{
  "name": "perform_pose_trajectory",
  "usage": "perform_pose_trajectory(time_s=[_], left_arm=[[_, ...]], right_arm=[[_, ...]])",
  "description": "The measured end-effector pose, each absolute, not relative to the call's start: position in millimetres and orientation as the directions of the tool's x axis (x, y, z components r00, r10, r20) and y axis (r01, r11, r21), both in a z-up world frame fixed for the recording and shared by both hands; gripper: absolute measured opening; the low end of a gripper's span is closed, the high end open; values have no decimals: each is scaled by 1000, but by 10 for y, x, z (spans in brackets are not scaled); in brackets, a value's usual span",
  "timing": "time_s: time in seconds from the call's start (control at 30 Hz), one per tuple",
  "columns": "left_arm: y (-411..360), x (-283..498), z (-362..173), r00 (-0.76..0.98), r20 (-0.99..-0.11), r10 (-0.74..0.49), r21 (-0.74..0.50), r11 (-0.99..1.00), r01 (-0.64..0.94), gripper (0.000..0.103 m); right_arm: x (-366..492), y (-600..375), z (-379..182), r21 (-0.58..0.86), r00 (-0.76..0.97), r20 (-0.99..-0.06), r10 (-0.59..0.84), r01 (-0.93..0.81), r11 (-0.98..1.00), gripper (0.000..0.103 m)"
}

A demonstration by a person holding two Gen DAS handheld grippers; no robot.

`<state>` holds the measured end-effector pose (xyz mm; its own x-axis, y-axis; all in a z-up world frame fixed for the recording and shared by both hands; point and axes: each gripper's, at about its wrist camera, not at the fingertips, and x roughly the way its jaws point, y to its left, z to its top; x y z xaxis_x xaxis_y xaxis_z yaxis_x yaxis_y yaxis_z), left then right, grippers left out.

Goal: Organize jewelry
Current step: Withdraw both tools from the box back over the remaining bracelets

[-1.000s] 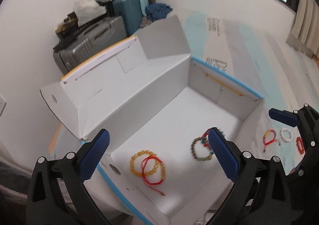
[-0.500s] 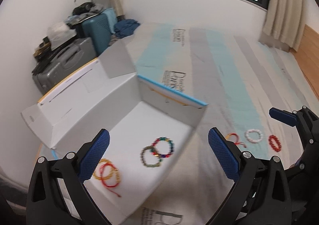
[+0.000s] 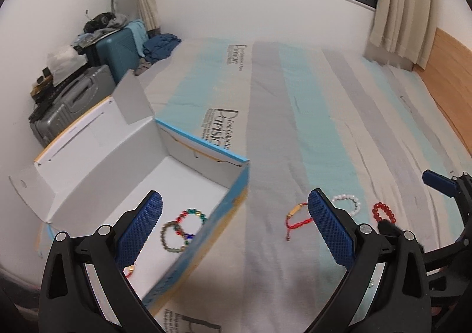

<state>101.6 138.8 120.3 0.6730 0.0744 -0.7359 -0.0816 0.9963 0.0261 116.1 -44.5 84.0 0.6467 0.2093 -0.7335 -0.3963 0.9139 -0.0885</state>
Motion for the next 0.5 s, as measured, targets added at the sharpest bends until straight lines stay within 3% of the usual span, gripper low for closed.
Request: perform_pose_trajectory(time_s=[0.5], left_arm=[[897, 1335, 513, 591, -807, 1, 14, 1000, 17, 97]], right_arm=[[1381, -1435, 480, -58, 617, -777, 122, -264, 963, 96]])
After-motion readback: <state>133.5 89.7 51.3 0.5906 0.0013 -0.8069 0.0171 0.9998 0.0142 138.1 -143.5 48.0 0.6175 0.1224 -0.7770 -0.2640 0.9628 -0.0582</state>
